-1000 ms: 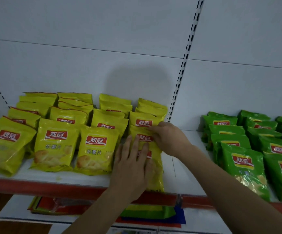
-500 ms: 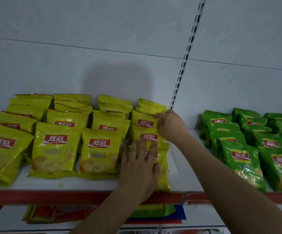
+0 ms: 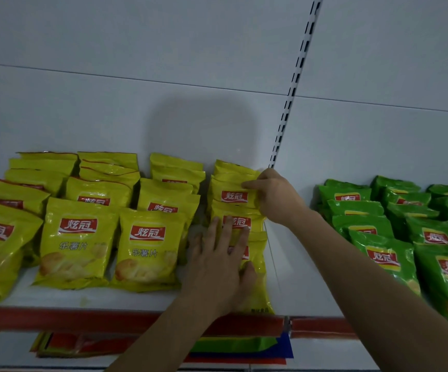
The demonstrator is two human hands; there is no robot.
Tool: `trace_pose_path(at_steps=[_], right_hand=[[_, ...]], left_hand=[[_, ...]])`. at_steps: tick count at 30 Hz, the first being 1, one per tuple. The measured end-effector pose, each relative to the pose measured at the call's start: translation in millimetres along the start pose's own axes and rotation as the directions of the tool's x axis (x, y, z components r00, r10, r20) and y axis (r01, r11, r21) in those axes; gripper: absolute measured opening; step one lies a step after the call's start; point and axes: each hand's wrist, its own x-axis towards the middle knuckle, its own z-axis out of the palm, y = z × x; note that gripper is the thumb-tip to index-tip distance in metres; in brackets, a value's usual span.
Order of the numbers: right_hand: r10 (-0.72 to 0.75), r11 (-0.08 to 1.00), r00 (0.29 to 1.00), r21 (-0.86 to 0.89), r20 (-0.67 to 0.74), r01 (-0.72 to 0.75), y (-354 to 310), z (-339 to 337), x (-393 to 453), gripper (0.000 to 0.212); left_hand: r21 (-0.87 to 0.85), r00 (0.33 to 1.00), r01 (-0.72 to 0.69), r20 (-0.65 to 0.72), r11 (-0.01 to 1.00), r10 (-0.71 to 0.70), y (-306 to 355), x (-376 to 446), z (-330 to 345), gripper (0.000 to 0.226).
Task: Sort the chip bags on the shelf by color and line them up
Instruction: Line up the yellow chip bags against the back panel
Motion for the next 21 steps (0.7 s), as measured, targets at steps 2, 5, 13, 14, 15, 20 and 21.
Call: trace_pose_path(at_steps=[2, 5, 13, 14, 15, 20, 21], right_hand=[[-0.020, 1.000, 0.998, -0.003, 0.057, 0.020, 0, 1, 2, 0.053], [-0.034, 0.999, 0.993, -0.033, 0.116, 0.038, 3, 7, 0, 0.055], [0.148, 0.986, 0.977, -0.049, -0.154, -0.157, -15, -4, 17, 0.039], [0.197, 0.972, 0.973, -0.103, -0.121, -0.209, -20, -2, 21, 0.047], [0.230, 0.959, 0.970, -0.148, -0.084, -0.241, -24, 0, 23, 0.054], [0.166, 0.983, 0.986, -0.086, 0.028, -0.163, -22, 15, 27, 0.038], [0.149, 0.988, 0.988, -0.057, 0.033, -0.147, -20, 16, 27, 0.035]], left_hand=[[0.013, 1.000, 0.004, -0.003, 1.000, -0.004, 1, 0, -1, 0.074], [0.066, 1.000, -0.011, -0.003, 0.998, 0.011, 1, -1, -6, 0.074], [0.014, 0.999, -0.009, -0.053, 1.000, 0.009, 5, 11, -9, 0.074], [0.008, 0.999, 0.002, -0.041, 1.000, -0.001, 5, 11, -5, 0.074], [0.002, 0.999, 0.012, -0.030, 1.000, -0.012, 4, 12, -1, 0.074], [0.007, 0.999, 0.016, -0.031, 1.000, -0.015, 6, 13, 0, 0.074], [0.011, 0.999, 0.014, -0.035, 1.000, -0.013, 6, 13, -1, 0.075]])
